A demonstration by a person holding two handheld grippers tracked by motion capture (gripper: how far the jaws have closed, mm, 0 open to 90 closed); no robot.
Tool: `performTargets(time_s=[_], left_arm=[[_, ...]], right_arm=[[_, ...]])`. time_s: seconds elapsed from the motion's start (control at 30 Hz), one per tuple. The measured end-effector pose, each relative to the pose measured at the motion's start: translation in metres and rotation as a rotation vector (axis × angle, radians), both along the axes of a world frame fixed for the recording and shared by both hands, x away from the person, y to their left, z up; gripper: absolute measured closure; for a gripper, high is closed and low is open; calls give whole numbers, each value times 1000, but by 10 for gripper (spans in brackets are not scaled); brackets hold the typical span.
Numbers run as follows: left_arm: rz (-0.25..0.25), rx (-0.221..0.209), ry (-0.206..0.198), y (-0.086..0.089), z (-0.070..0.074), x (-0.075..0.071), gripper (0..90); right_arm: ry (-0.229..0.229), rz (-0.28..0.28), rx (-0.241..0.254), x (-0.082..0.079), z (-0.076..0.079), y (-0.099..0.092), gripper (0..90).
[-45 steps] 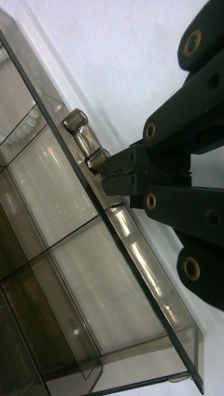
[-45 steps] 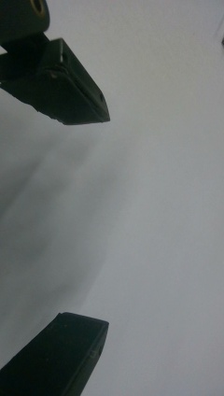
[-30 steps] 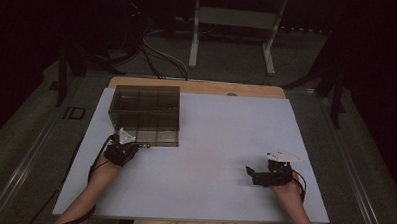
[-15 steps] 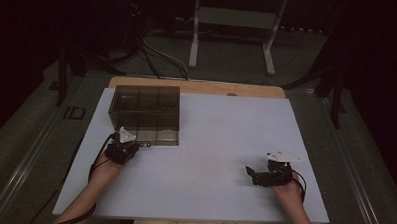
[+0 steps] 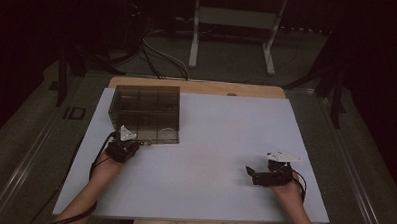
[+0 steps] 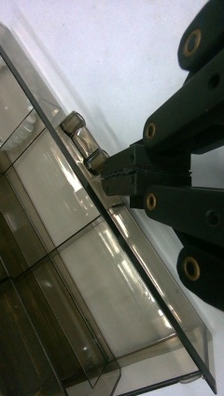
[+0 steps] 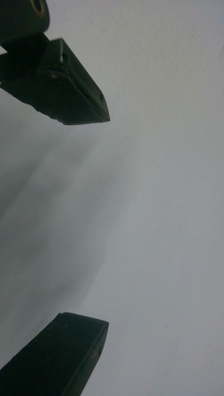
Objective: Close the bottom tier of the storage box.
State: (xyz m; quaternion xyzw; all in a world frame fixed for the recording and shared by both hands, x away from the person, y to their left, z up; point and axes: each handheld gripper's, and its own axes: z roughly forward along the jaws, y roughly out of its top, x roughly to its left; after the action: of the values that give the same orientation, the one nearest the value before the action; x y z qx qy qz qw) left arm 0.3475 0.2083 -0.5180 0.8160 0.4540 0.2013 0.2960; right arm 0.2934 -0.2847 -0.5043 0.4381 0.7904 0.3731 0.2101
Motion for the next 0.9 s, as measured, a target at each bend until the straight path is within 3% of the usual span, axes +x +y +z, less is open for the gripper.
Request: performTargets(time_s=[0.9], left_arm=[[13,-8,-9,0,1,12,900]], right_arm=[[-3,3,-2,-1,0,1,23]])
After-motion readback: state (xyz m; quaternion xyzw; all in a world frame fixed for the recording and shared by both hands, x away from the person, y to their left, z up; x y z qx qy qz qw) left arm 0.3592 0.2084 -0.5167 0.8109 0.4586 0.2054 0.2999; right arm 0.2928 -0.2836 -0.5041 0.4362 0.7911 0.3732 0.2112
